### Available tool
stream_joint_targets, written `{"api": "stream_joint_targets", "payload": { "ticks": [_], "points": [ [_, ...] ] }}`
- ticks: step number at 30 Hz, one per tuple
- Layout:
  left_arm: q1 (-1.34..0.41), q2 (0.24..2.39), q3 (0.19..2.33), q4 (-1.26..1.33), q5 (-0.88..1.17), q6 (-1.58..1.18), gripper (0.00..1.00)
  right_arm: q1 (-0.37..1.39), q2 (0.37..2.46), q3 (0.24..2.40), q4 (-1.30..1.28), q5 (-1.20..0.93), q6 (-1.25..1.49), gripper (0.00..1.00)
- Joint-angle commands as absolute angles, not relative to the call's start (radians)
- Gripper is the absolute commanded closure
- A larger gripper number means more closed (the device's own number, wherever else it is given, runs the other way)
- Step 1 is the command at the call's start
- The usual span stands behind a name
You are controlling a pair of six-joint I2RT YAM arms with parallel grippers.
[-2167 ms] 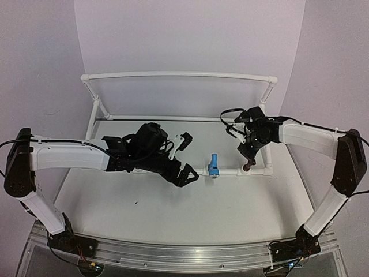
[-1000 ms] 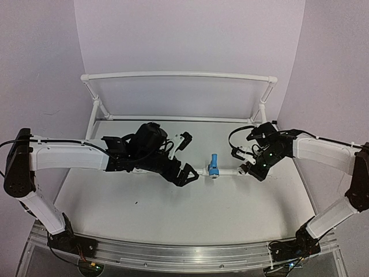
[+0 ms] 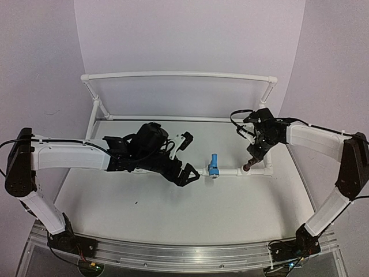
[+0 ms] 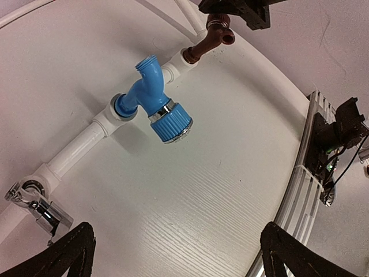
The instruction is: Install the water faucets
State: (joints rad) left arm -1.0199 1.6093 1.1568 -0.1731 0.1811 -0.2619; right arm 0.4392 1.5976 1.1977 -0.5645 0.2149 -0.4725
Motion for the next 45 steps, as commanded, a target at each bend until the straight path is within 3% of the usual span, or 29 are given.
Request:
{"api": "stream_joint_targets", "payload": {
  "ticks": [1,12,27,36,45],
  "points": [
    [-1.015,1.597,1.167,-0.134,0.18,-0.261,0.0,0.405,1.52,1.134,-0.615,0.195,-0.498,1.0],
    [-1.015,1.632,1.191,-0.126,0.199,-0.258,0.0,0.433,1.386,1.007,-0.687,-0.056,-0.508,1.0],
    [-1.016,1.609,1.184,-0.126,0.179,-0.258,0.0,0.587,1.555,1.165,-0.57,0.06,-0.405,1.0],
    [-1.015,1.615,1.181,-0.126,0.177,-0.258,0.0,0.575,1.61,1.266,-0.554,0.194,-0.414,1.0],
    [-1.015,1.604,1.175,-0.13,0.176,-0.254,0.0,0.45,1.548,1.171,-0.59,0.227,-0.51,1.0]
  ]
}}
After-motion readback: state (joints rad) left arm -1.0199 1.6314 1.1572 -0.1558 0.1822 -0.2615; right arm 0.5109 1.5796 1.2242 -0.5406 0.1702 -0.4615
